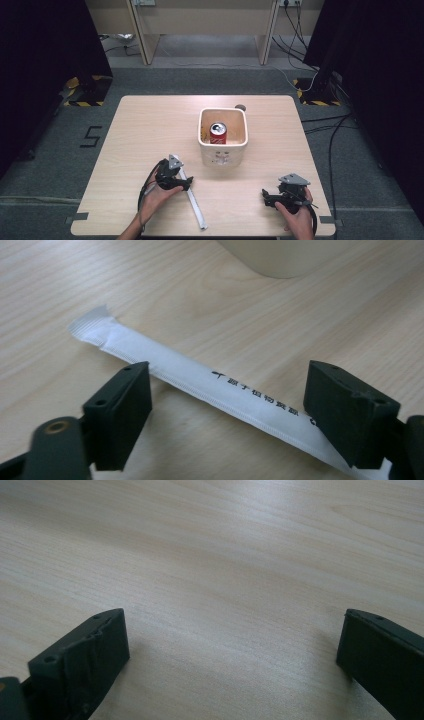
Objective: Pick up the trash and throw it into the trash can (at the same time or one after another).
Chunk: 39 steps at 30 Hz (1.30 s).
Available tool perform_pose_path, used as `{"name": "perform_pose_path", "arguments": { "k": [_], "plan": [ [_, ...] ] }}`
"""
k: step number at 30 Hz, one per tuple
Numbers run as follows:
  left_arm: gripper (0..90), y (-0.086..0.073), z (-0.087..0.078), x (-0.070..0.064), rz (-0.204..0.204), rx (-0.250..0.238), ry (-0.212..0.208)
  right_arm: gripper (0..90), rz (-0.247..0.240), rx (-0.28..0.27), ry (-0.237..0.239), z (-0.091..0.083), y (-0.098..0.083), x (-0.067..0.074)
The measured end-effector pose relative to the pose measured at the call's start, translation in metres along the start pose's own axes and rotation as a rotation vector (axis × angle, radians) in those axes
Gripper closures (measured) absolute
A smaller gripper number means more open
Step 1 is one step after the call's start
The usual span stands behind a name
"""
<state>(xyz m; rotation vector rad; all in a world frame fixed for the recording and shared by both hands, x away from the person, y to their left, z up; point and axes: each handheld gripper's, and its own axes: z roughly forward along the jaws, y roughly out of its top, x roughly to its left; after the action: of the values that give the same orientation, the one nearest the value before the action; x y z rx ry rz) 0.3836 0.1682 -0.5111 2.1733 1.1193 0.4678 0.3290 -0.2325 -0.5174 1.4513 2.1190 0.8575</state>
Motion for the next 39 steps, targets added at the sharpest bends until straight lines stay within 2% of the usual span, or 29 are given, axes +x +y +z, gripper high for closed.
{"name": "perform_pose_path", "arguments": {
  "k": [5,8,9,10,12,15,18,21,23,26,28,29,34,39],
  "plan": [
    [24.1,0.006,0.003,0.028,-0.01,0.024,-0.003,0.5,0.001,0.0,0.0,0.0,0.0,0.0],
    [29.1,0.008,0.004,0.037,-0.024,0.023,-0.014,0.5,0.001,0.0,0.0,0.0,0.0,0.0],
    [30.0,0.008,0.004,0.039,-0.029,0.018,-0.003,0.5,0.0,0.0,0.0,0.0,0.0,0.0],
    [27.7,0.008,0.002,0.04,-0.054,0.006,0.005,0.5,0.001,0.0,0.0,0.0,0.0,0.0],
    [22.4,0.006,-0.004,0.039,-0.094,-0.017,-0.019,0.5,0.001,0.0,0.0,0.0,0.0,0.0],
    [22.3,-0.001,-0.011,0.03,-0.095,-0.022,-0.036,0.5,0.001,0.0,0.0,0.0,0.0,0.0],
    [22.1,-0.011,-0.015,0.02,-0.139,-0.036,-0.063,0.5,0.001,-0.001,0.0,0.0,0.0,0.0],
    [22.1,-0.019,-0.018,0.011,-0.155,-0.038,-0.077,0.5,-0.003,-0.001,0.001,0.0,0.0,0.0],
    [22.3,-0.022,-0.02,0.003,-0.143,-0.038,-0.079,0.5,-0.003,-0.001,0.001,0.0,0.0,0.0],
    [25.8,-0.024,-0.02,-0.002,-0.093,-0.033,-0.04,0.5,-0.003,-0.001,0.001,0.0,0.0,0.0],
    [32.5,-0.023,-0.02,0.0,-0.07,-0.029,-0.025,0.5,-0.003,-0.001,0.001,0.0,0.0,0.0],
    [38.7,-0.022,-0.02,0.001,-0.054,-0.027,-0.015,0.5,-0.004,-0.001,0.002,0.0,0.0,0.0],
    [55.5,-0.021,-0.023,0.011,-0.022,-0.002,-0.032,0.5,-0.006,0.0,0.003,0.0,0.0,0.0],
    [69.0,-0.018,-0.024,0.025,-0.017,0.018,-0.051,0.5,-0.006,0.0,0.002,0.0,0.0,0.0]
  ]
}}
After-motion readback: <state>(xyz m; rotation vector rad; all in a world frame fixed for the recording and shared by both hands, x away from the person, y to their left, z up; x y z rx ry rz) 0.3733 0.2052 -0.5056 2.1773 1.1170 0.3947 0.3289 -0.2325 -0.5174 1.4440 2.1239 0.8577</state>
